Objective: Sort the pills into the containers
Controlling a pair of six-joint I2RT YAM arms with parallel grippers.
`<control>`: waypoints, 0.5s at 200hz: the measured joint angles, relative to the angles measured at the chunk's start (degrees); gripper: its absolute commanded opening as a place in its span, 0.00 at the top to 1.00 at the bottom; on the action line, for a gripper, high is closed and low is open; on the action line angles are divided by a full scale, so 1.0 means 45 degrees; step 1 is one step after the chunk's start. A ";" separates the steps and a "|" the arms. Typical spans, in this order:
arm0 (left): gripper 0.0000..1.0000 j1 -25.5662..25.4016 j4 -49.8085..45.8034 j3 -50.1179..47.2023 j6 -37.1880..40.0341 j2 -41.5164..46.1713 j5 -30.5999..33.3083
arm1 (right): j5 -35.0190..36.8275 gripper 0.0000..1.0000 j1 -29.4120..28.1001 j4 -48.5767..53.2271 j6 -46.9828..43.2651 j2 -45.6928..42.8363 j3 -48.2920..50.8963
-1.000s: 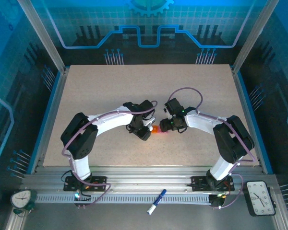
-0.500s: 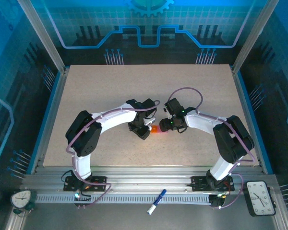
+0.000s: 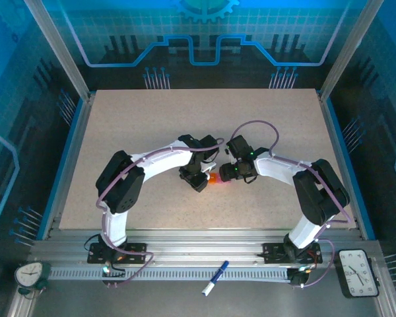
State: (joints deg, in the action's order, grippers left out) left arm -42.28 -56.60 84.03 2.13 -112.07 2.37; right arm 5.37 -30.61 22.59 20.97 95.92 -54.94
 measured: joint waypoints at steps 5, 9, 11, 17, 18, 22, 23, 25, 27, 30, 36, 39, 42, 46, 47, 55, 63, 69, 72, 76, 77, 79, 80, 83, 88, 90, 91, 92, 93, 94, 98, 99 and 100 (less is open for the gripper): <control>1.00 0.0000 -0.0053 0.0034 0.0000 -0.0049 0.0010 | 0.0000 0.31 0.0000 0.0000 0.0000 0.0000 0.0000; 1.00 0.0000 -0.0073 0.0049 0.0000 -0.0083 0.0015 | 0.0000 0.31 0.0000 0.0000 0.0000 0.0000 0.0000; 1.00 0.0000 -0.0073 0.0058 0.0000 -0.0097 0.0019 | 0.0000 0.31 0.0000 0.0000 0.0000 0.0000 0.0000; 1.00 0.0000 -0.0087 0.0058 0.0005 -0.0136 0.0058 | 0.0000 0.31 0.0000 0.0000 0.0000 0.0000 0.0000; 1.00 0.0000 -0.0092 0.0058 0.0005 -0.0141 0.0058 | 0.0000 0.31 0.0000 0.0000 0.0000 0.0000 0.0000; 1.00 0.0000 -0.0121 0.0058 0.0015 -0.0155 0.0092 | 0.0000 0.31 0.0000 0.0000 0.0000 0.0000 0.0000; 1.00 0.0000 -0.0126 0.0063 0.0019 -0.0160 0.0092 | 0.0000 0.31 0.0000 0.0000 0.0000 0.0000 0.0000; 1.00 0.0000 -0.0146 0.0063 0.0034 -0.0160 0.0097 | 0.0000 0.31 0.0000 -0.0005 0.0000 0.0000 0.0005; 1.00 0.0000 -0.0155 0.0063 0.0058 -0.0160 0.0102 | 0.0000 0.31 0.0000 -0.0015 0.0000 0.0000 0.0010; 1.00 0.0000 -0.0170 0.0063 0.0078 -0.0165 0.0102 | 0.0000 0.31 0.0000 -0.0024 0.0000 0.0000 0.0015; 1.00 -0.0005 -0.0194 0.0073 0.0102 -0.0165 0.0117 | -0.0005 0.31 0.0000 -0.0034 0.0000 0.0000 0.0024; 1.00 -0.0005 -0.0228 0.0087 0.0131 -0.0165 0.0136 | -0.0005 0.31 0.0000 -0.0039 0.0000 0.0000 0.0024; 1.00 -0.0015 -0.0267 0.0107 0.0155 -0.0165 0.0155 | 0.0000 0.31 0.0000 -0.0039 0.0000 0.0000 0.0024; 1.00 -0.0015 -0.0282 0.0121 0.0194 -0.0165 0.0185 | -0.0005 0.31 0.0000 -0.0039 0.0005 0.0000 0.0024; 1.00 -0.0015 -0.0287 0.0121 0.0189 -0.0165 0.0185 | 0.0000 0.31 0.0000 -0.0039 0.0000 0.0000 0.0024; 1.00 -0.0024 -0.0355 0.0155 0.0199 -0.0165 0.0209 | -0.0005 0.31 0.0000 -0.0044 0.0005 0.0000 0.0029; 1.00 -0.0034 -0.0398 0.0180 0.0209 -0.0165 0.0238 | -0.0005 0.31 0.0000 -0.0044 0.0005 0.0000 0.0029; 1.00 -0.0039 -0.0408 0.0199 0.0228 -0.0165 0.0282 | -0.0005 0.31 0.0000 -0.0044 0.0005 0.0000 0.0029; 1.00 -0.0039 -0.0418 0.0204 0.0228 -0.0165 0.0287 | -0.0005 0.31 0.0000 -0.0044 0.0005 0.0000 0.0029; 1.00 -0.0049 -0.0427 0.0214 0.0228 -0.0165 0.0306 | -0.0005 0.31 0.0000 -0.0044 0.0000 0.0000 0.0029; 1.00 -0.0049 -0.0437 0.0223 0.0228 -0.0165 0.0316 | -0.0005 0.31 0.0000 -0.0044 0.0005 0.0000 0.0029; 1.00 -0.0049 -0.0452 0.0228 0.0233 -0.0165 0.0325 | -0.0005 0.31 0.0000 -0.0044 0.0000 0.0000 0.0029; 1.00 -0.0049 -0.0452 0.0233 0.0233 -0.0165 0.0330 | 0.0000 0.31 0.0000 -0.0044 0.0005 0.0000 0.0029; 1.00 -0.0049 -0.0461 0.0243 0.0233 -0.0165 0.0335 | -0.0005 0.31 0.0000 -0.0049 0.0000 0.0000 0.0029; 1.00 -0.0053 -0.0486 0.0257 0.0238 -0.0165 0.0340 | -0.0005 0.31 0.0000 -0.0044 0.0005 0.0000 0.0029; 1.00 -0.0053 -0.0500 0.0267 0.0238 -0.0165 0.0345 | -0.0005 0.31 0.0000 -0.0044 0.0000 0.0000 0.0029; 1.00 -0.0053 -0.0505 0.0272 0.0238 -0.0165 0.0350 | -0.0005 0.31 0.0000 -0.0044 0.0005 0.0000 0.0029; 1.00 -0.0053 -0.0520 0.0282 0.0238 -0.0170 0.0359 | -0.0005 0.31 0.0000 -0.0049 0.0005 0.0000 0.0029; 1.00 -0.0053 -0.0525 0.0287 0.0238 -0.0170 0.0369 | -0.0005 0.31 0.0000 -0.0044 0.0000 0.0000 0.0029; 1.00 -0.0053 -0.0539 0.0296 0.0238 -0.0175 0.0379 | -0.0005 0.31 0.0000 -0.0049 0.0000 0.0000 0.0029; 1.00 -0.0058 -0.0588 0.0330 0.0238 -0.0185 0.0398 | -0.0005 0.31 0.0000 -0.0049 0.0000 0.0000 0.0029; 1.00 -0.0058 -0.0593 0.0340 0.0238 -0.0185 0.0423 | -0.0005 0.31 0.0000 -0.0049 0.0005 0.0000 0.0029; 1.00 -0.0058 -0.0593 0.0350 0.0238 -0.0189 0.0427 | -0.0005 0.31 0.0000 -0.0049 0.0005 0.0000 0.0029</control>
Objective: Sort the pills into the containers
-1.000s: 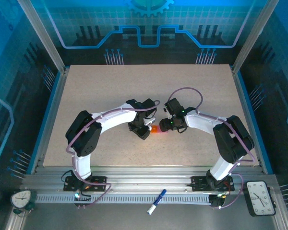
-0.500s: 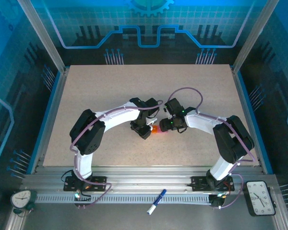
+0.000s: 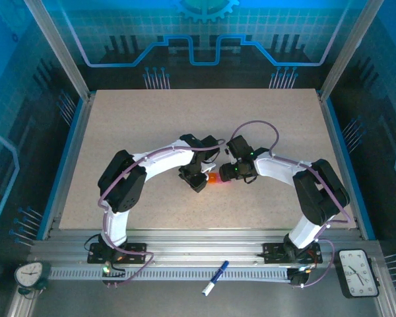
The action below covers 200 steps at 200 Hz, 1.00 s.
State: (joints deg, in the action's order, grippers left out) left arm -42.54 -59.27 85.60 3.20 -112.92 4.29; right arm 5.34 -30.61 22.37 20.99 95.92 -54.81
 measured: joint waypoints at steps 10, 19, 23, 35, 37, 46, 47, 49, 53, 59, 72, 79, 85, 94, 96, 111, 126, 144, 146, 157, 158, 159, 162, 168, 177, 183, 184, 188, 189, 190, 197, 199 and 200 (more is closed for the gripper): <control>1.00 0.0000 -0.0083 0.0097 0.0005 -0.0029 0.0044 | 0.0005 0.31 0.0000 0.0005 -0.0005 0.0000 0.0000; 1.00 -0.0010 -0.0126 0.0180 0.0044 -0.0058 0.0097 | 0.0000 0.31 0.0000 0.0000 -0.0005 0.0000 0.0000; 1.00 -0.0015 -0.0151 0.0228 0.0044 -0.0073 0.0112 | 0.0000 0.31 0.0000 0.0000 0.0000 0.0000 0.0000; 1.00 -0.0019 -0.0194 0.0355 0.0053 -0.0131 0.0165 | 0.0000 0.31 0.0000 0.0000 0.0000 0.0000 0.0000; 1.00 -0.0019 -0.0219 0.0379 0.0053 -0.0141 0.0180 | 0.0000 0.31 0.0000 0.0000 0.0000 0.0000 0.0000; 1.00 -0.0029 -0.0282 0.0452 0.0063 -0.0185 0.0233 | 0.0000 0.31 0.0000 0.0000 0.0000 0.0000 0.0000; 1.00 -0.0029 -0.0296 0.0461 0.0063 -0.0189 0.0233 | 0.0000 0.31 0.0000 0.0000 0.0000 0.0000 0.0000; 1.00 -0.0039 -0.0311 0.0476 0.0068 -0.0199 0.0243 | 0.0000 0.31 0.0000 0.0000 0.0000 0.0000 0.0000; 1.00 -0.0039 -0.0345 0.0505 0.0078 -0.0219 0.0272 | 0.0000 0.31 0.0000 0.0000 0.0000 0.0000 0.0000; 1.00 -0.0053 -0.0398 0.0549 0.0087 -0.0257 0.0311 | 0.0000 0.31 0.0000 0.0000 0.0000 0.0000 0.0000; 1.00 -0.0078 -0.0491 0.0636 0.0102 -0.0355 0.0374 | 0.0000 0.31 0.0000 0.0000 0.0005 0.0000 0.0000; 1.00 -0.0087 -0.0529 0.0665 0.0151 -0.0403 0.0432 | 0.0000 0.31 0.0000 0.0000 0.0005 0.0000 0.0000; 1.00 -0.0102 -0.0578 0.0714 0.0194 -0.0457 0.0452 | 0.0000 0.31 0.0000 0.0000 0.0005 0.0000 0.0000; 1.00 -0.0112 -0.0646 0.0777 0.0277 -0.0529 0.0500 | 0.0000 0.31 0.0000 0.0000 0.0005 0.0000 0.0000; 1.00 -0.0112 -0.0680 0.0792 0.0291 -0.0549 0.0510 | 0.0000 0.31 0.0000 0.0000 0.0005 0.0000 0.0000; 1.00 -0.0112 -0.0797 0.0928 0.0330 -0.0661 0.0568 | 0.0000 0.31 0.0000 0.0000 0.0005 0.0000 0.0000; 1.00 -0.0131 -0.0879 0.1078 0.0335 -0.0763 0.0612 | 0.0000 0.31 0.0000 0.0000 0.0005 0.0000 0.0000; 1.00 -0.0141 -0.0962 0.1190 0.0355 -0.0855 0.0675 | 0.0000 0.31 0.0000 0.0000 0.0005 0.0000 0.0000; 1.00 -0.0141 -0.0971 0.1209 0.0369 -0.0865 0.0680 | 0.0000 0.31 0.0000 0.0000 0.0005 0.0000 0.0000; 1.00 -0.0155 -0.1054 0.1277 0.0389 -0.0918 0.0690 | 0.0000 0.31 0.0000 0.0000 0.0005 0.0000 0.0000; 1.00 -0.0155 -0.1059 0.1282 0.0389 -0.0923 0.0690 | 0.0000 0.31 0.0000 0.0000 0.0005 0.0000 0.0000; 1.00 -0.0155 -0.1069 0.1282 0.0389 -0.0923 0.0695 | 0.0000 0.31 0.0000 0.0000 0.0005 0.0000 0.0000; 1.00 -0.0160 -0.1073 0.1292 0.0393 -0.0933 0.0714 | 0.0000 0.31 0.0000 0.0000 0.0005 0.0000 0.0000; 1.00 -0.0170 -0.1098 0.1307 0.0408 -0.0947 0.0738 | 0.0000 0.31 0.0000 0.0000 0.0010 0.0000 0.0000; 1.00 -0.0180 -0.1112 0.1321 0.0423 -0.0952 0.0772 | 0.0000 0.31 0.0000 0.0000 0.0024 0.0000 0.0000; 1.00 -0.0185 -0.1127 0.1336 0.0427 -0.0957 0.0801 | 0.0000 0.31 0.0000 0.0000 0.0039 0.0000 0.0000; 1.00 -0.0185 -0.1137 0.1341 0.0427 -0.0957 0.0816 | 0.0000 0.31 0.0000 0.0000 0.0039 0.0000 0.0000; 1.00 -0.0194 -0.1156 0.1360 0.0432 -0.0967 0.0835 | 0.0000 0.31 0.0000 0.0000 0.0039 0.0000 0.0000; 1.00 -0.0194 -0.1156 0.1365 0.0432 -0.0967 0.0845 | 0.0000 0.31 0.0000 0.0000 0.0039 0.0000 0.0000; 1.00 -0.0194 -0.1161 0.1375 0.0437 -0.0967 0.0860 | 0.0000 0.31 0.0000 0.0000 0.0039 0.0000 0.0000; 1.00 -0.0194 -0.1200 0.1389 0.0486 -0.0971 0.0903 | 0.0000 0.31 0.0000 0.0000 0.0039 0.0000 0.0000; 1.00 -0.0194 -0.1209 0.1399 0.0500 -0.0971 0.0908 | 0.0000 0.31 0.0000 0.0000 0.0039 0.0000 0.0000; 1.00 -0.0194 -0.1214 0.1399 0.0510 -0.0971 0.0908 | 0.0000 0.31 0.0000 0.0000 0.0039 0.0000 0.0000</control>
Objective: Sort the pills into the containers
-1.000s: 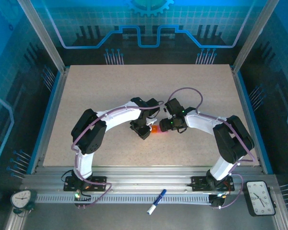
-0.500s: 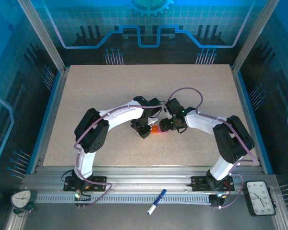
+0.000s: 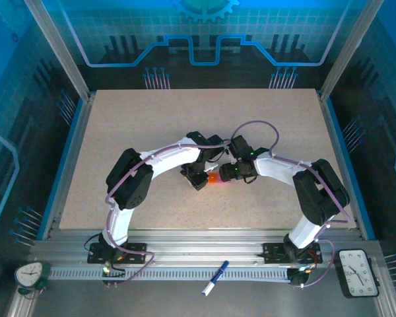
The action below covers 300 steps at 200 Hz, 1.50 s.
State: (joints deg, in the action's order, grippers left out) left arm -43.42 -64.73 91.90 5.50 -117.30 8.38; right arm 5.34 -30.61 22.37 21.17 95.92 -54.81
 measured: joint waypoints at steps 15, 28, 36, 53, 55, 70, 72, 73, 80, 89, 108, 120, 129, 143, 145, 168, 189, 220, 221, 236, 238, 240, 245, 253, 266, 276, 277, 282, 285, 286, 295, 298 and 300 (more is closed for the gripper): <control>1.00 0.0000 -0.0131 0.0092 0.0117 -0.0019 0.0102 | 0.0000 0.31 0.0000 0.0000 0.0000 0.0005 0.0000; 1.00 0.0000 -0.0228 0.0189 0.0160 -0.0034 0.0175 | -0.0024 0.31 0.0000 -0.0005 0.0000 0.0015 0.0000; 1.00 0.0000 -0.0257 0.0233 0.0165 -0.0044 0.0194 | -0.0039 0.31 0.0000 -0.0010 0.0005 0.0019 0.0000; 1.00 0.0000 -0.0272 0.0291 0.0209 -0.0073 0.0194 | -0.0044 0.31 0.0000 -0.0024 0.0005 0.0024 0.0000; 1.00 0.0000 -0.0272 0.0291 0.0209 -0.0073 0.0194 | -0.0044 0.31 0.0000 -0.0024 0.0000 0.0024 0.0000; 1.00 0.0000 -0.0277 0.0291 0.0209 -0.0097 0.0194 | -0.0044 0.31 0.0000 -0.0029 0.0000 0.0024 0.0000; 1.00 0.0000 -0.0277 0.0291 0.0209 -0.0102 0.0194 | -0.0044 0.31 0.0000 -0.0024 0.0000 0.0024 0.0000; 1.00 0.0000 -0.0272 0.0291 0.0209 -0.0102 0.0194 | -0.0044 0.31 0.0000 -0.0029 0.0005 0.0024 0.0000; 1.00 0.0000 -0.0267 0.0291 0.0209 -0.0107 0.0194 | -0.0044 0.31 0.0000 -0.0029 0.0000 0.0024 0.0000; 1.00 0.0000 -0.0262 0.0282 0.0209 -0.0102 0.0194 | -0.0044 0.31 0.0000 -0.0029 0.0000 0.0024 0.0000; 1.00 0.0000 -0.0165 0.0151 0.0204 -0.0102 0.0189 | -0.0044 0.31 0.0000 -0.0044 0.0010 0.0024 0.0000; 1.00 0.0000 -0.0019 0.0039 0.0204 -0.0102 0.0180 | -0.0044 0.31 0.0000 -0.0068 0.0024 0.0029 0.0000; 1.00 -0.0010 0.0131 -0.0049 0.0199 -0.0092 0.0185 | -0.0049 0.31 0.0000 -0.0092 0.0053 0.0049 0.0000; 1.00 -0.0010 0.0432 -0.0253 0.0199 -0.0053 0.0175 | -0.0073 0.31 0.0000 -0.0126 0.0063 0.0058 0.0000; 1.00 -0.0010 0.0476 -0.0291 0.0199 -0.0034 0.0170 | -0.0078 0.31 0.0000 -0.0126 0.0063 0.0063 0.0000; 1.00 -0.0010 0.0865 -0.0661 0.0194 0.0175 0.0165 | -0.0092 0.31 0.0000 -0.0185 0.0097 0.0078 0.0000; 1.00 -0.0010 0.1093 -0.0918 0.0189 0.0340 0.0165 | -0.0102 0.31 0.0000 -0.0238 0.0102 0.0097 0.0000; 1.00 -0.0015 0.1627 -0.1481 0.0117 0.0690 0.0136 | -0.0097 0.31 -0.0010 -0.0238 0.0151 0.0097 0.0000; 1.00 -0.0010 0.1651 -0.1511 0.0117 0.0709 0.0131 | -0.0097 0.31 -0.0010 -0.0238 0.0151 0.0097 0.0000; 1.00 -0.0015 0.1977 -0.1865 0.0102 0.0942 0.0083 | -0.0092 0.31 -0.0010 -0.0238 0.0189 0.0097 0.0000; 1.00 -0.0010 0.2040 -0.1923 0.0102 0.0976 0.0078 | -0.0092 0.31 -0.0010 -0.0238 0.0189 0.0097 0.0000; 1.00 -0.0010 0.2084 -0.1982 0.0102 0.1015 0.0083 | -0.0092 0.31 -0.0010 -0.0238 0.0194 0.0097 0.0000; 1.00 -0.0010 0.2205 -0.2108 0.0097 0.1103 0.0068 | -0.0092 0.31 -0.0010 -0.0238 0.0194 0.0097 0.0000; 1.00 -0.0010 0.2409 -0.2346 0.0097 0.1239 0.0034 | -0.0092 0.31 -0.0010 -0.0238 0.0194 0.0097 0.0000; 1.00 -0.0010 0.2739 -0.2710 0.0053 0.1481 -0.0049 | -0.0092 0.31 -0.0010 -0.0238 0.0199 0.0097 0.0000; 1.00 -0.0010 0.2997 -0.2987 -0.0005 0.1666 -0.0068 | -0.0092 0.31 -0.0010 -0.0238 0.0204 0.0097 0.0000; 1.00 -0.0010 0.3036 -0.3026 -0.0015 0.1690 -0.0068 | -0.0092 0.31 -0.0010 -0.0238 0.0204 0.0097 0.0000; 1.00 -0.0010 0.3167 -0.3172 -0.0063 0.1783 -0.0073 | -0.0092 0.31 -0.0010 -0.0238 0.0219 0.0097 0.0000; 1.00 -0.0010 0.3288 -0.3298 -0.0126 0.1855 -0.0102 | -0.0092 0.31 -0.0010 -0.0233 0.0238 0.0097 0.0000; 1.00 -0.0010 0.3317 -0.3322 -0.0136 0.1870 -0.0102 | -0.0092 0.31 -0.0010 -0.0233 0.0238 0.0097 0.0000; 1.00 -0.0010 0.3599 -0.3643 -0.0204 0.2074 -0.0146 | -0.0087 0.31 -0.0010 -0.0233 0.0243 0.0097 0.0000; 1.00 -0.0010 0.3696 -0.3740 -0.0228 0.2142 -0.0160 | -0.0087 0.31 -0.0010 -0.0233 0.0243 0.0097 0.0000; 1.00 -0.0010 0.3750 -0.3818 -0.0238 0.2191 -0.0170 | -0.0092 0.31 -0.0010 -0.0233 0.0243 0.0097 0.0000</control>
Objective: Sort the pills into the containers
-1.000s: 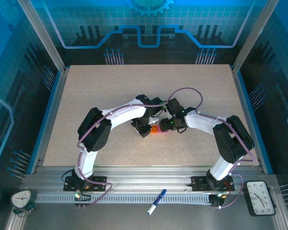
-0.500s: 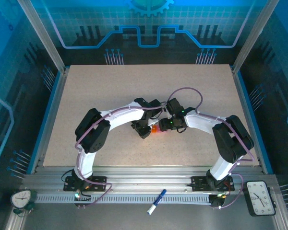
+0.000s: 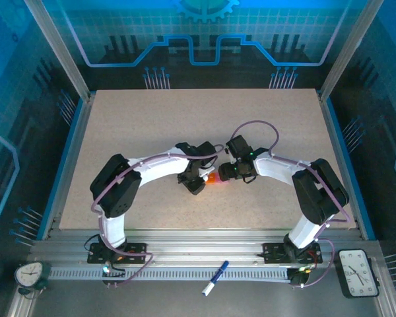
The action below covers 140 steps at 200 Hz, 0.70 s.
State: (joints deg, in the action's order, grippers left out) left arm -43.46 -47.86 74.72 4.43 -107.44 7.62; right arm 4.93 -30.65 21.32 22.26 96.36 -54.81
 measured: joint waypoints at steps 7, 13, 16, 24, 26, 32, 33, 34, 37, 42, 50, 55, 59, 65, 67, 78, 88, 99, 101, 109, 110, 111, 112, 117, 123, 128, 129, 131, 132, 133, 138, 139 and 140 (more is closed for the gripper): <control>1.00 0.0000 0.0243 -0.0223 -0.0015 0.0141 -0.0039 | 0.0000 0.31 0.0000 0.0000 0.0005 0.0000 0.0000; 1.00 0.0000 0.0447 -0.0432 -0.0058 0.0267 -0.0097 | 0.0005 0.31 0.0000 0.0000 0.0010 0.0005 0.0000; 1.00 0.0000 0.0549 -0.0539 -0.0083 0.0330 -0.0112 | 0.0000 0.31 0.0000 0.0000 0.0019 0.0005 0.0000; 1.00 0.0005 0.0869 -0.0840 -0.0155 0.0510 -0.0199 | 0.0000 0.31 0.0000 0.0000 0.0044 0.0010 0.0000; 1.00 0.0015 0.0952 -0.0913 -0.0180 0.0559 -0.0223 | 0.0005 0.31 0.0000 0.0000 0.0044 0.0010 0.0000; 1.00 0.0015 0.1185 -0.1117 -0.0238 0.0685 -0.0282 | 0.0000 0.31 0.0000 0.0000 0.0049 0.0010 0.0000; 1.00 0.0015 0.1239 -0.1171 -0.0253 0.0714 -0.0291 | 0.0000 0.31 0.0000 0.0000 0.0049 0.0010 0.0000; 1.00 0.0019 0.1263 -0.1195 -0.0262 0.0729 -0.0291 | 0.0000 0.31 -0.0005 0.0000 0.0049 0.0010 0.0000; 1.00 0.0024 0.1375 -0.1287 -0.0291 0.0797 -0.0321 | 0.0005 0.31 -0.0005 0.0000 0.0049 0.0010 0.0000; 1.00 0.0029 0.1583 -0.1491 -0.0325 0.0913 -0.0374 | 0.0000 0.31 -0.0005 0.0000 0.0053 0.0010 0.0000; 1.00 0.0049 0.1894 -0.1778 -0.0340 0.1088 -0.0432 | 0.0000 0.31 -0.0010 -0.0005 0.0058 0.0024 0.0000; 1.00 0.0053 0.2084 -0.1957 -0.0350 0.1195 -0.0476 | -0.0005 0.31 -0.0010 -0.0010 0.0083 0.0029 0.0000; 1.00 0.0063 0.2239 -0.2079 -0.0369 0.1273 -0.0520 | -0.0010 0.31 -0.0010 -0.0019 0.0092 0.0039 0.0000; 1.00 0.0078 0.2458 -0.2288 -0.0393 0.1399 -0.0573 | -0.0024 0.31 -0.0010 -0.0034 0.0102 0.0049 0.0000; 1.00 0.0087 0.2521 -0.2331 -0.0408 0.1423 -0.0593 | -0.0039 0.31 -0.0010 -0.0044 0.0102 0.0049 0.0000; 1.00 0.0131 0.2973 -0.2720 -0.0457 0.1637 -0.0680 | -0.0083 0.31 -0.0010 -0.0063 0.0151 0.0068 0.0000; 1.00 0.0151 0.3327 -0.3011 -0.0549 0.1797 -0.0763 | -0.0102 0.31 -0.0010 -0.0097 0.0185 0.0083 0.0000; 1.00 0.0175 0.3740 -0.3337 -0.0612 0.1982 -0.0845 | -0.0112 0.31 -0.0010 -0.0097 0.0189 0.0083 0.0000; 1.00 0.0180 0.3818 -0.3400 -0.0636 0.2006 -0.0860 | -0.0117 0.31 -0.0010 -0.0097 0.0189 0.0083 0.0000; 1.00 0.0199 0.4114 -0.3662 -0.0665 0.2147 -0.0913 | -0.0131 0.31 -0.0010 -0.0097 0.0194 0.0083 0.0000; 1.00 0.0199 0.4143 -0.3677 -0.0665 0.2157 -0.0918 | -0.0131 0.31 -0.0010 -0.0097 0.0194 0.0083 0.0000; 1.00 0.0204 0.4197 -0.3725 -0.0670 0.2186 -0.0928 | -0.0136 0.31 -0.0010 -0.0097 0.0194 0.0083 0.0000; 1.00 0.0209 0.4221 -0.3750 -0.0675 0.2200 -0.0942 | -0.0136 0.31 -0.0010 -0.0097 0.0194 0.0083 0.0000; 1.00 0.0214 0.4410 -0.3900 -0.0675 0.2297 -0.0976 | -0.0136 0.31 -0.0010 -0.0097 0.0194 0.0083 0.0000; 1.00 0.0219 0.4624 -0.4085 -0.0680 0.2409 -0.0996 | -0.0141 0.31 -0.0010 -0.0097 0.0199 0.0083 0.0000; 1.00 0.0228 0.4784 -0.4240 -0.0680 0.2506 -0.1010 | -0.0141 0.31 -0.0010 -0.0097 0.0199 0.0083 0.0000; 1.00 0.0233 0.4852 -0.4294 -0.0680 0.2540 -0.1015 | -0.0141 0.31 -0.0010 -0.0092 0.0199 0.0083 0.0000; 1.00 0.0233 0.4906 -0.4352 -0.0685 0.2574 -0.1025 | -0.0141 0.31 -0.0010 -0.0092 0.0199 0.0083 0.0000; 1.00 0.0233 0.4969 -0.4410 -0.0690 0.2613 -0.1035 | -0.0141 0.31 -0.0010 -0.0097 0.0199 0.0083 0.0000; 1.00 0.0233 0.4993 -0.4439 -0.0695 0.2628 -0.1039 | -0.0141 0.31 -0.0010 -0.0097 0.0204 0.0083 0.0000; 1.00 0.0253 0.5187 -0.4629 -0.0729 0.2749 -0.1059 | -0.0141 0.31 -0.0010 -0.0092 0.0238 0.0083 0.0000; 1.00 0.0253 0.5212 -0.4653 -0.0729 0.2769 -0.1064 | -0.0141 0.31 -0.0010 -0.0092 0.0238 0.0083 0.0000; 1.00 0.0253 0.5251 -0.4707 -0.0733 0.2798 -0.1083 | -0.0141 0.31 -0.0010 -0.0092 0.0233 0.0083 0.0000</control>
State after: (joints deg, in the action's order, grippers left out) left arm -42.33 -24.23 53.54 1.13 -94.85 2.74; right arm 4.29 -30.70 20.91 23.31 96.73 -54.81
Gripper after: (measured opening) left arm 0.454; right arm 0.693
